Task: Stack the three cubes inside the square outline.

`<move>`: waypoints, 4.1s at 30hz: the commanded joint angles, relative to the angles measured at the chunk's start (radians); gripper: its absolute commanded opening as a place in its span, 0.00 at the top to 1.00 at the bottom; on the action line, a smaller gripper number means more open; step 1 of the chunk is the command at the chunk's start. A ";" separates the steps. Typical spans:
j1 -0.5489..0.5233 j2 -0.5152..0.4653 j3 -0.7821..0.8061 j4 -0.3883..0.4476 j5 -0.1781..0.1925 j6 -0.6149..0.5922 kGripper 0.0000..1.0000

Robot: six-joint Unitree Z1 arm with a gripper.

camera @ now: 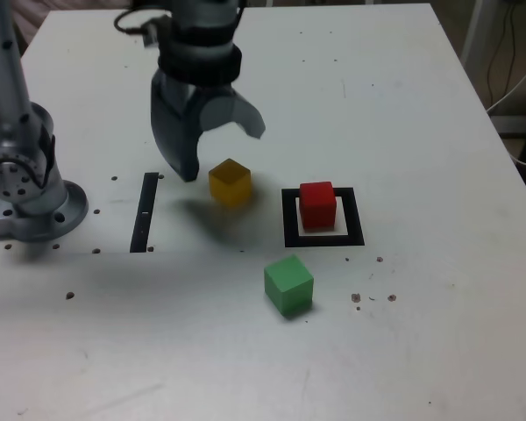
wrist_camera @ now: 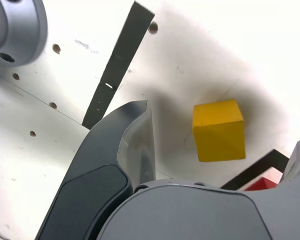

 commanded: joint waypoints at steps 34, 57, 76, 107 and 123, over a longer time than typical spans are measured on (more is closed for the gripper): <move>0.041 0.143 0.001 -0.099 -0.034 0.016 0.44; 0.040 0.126 0.005 -0.114 -0.079 0.110 0.79; -0.082 0.099 -0.305 0.141 -0.035 0.268 0.79; -0.193 0.303 -0.532 0.157 0.047 0.350 0.78; -0.168 0.333 -0.535 0.140 0.065 0.356 0.74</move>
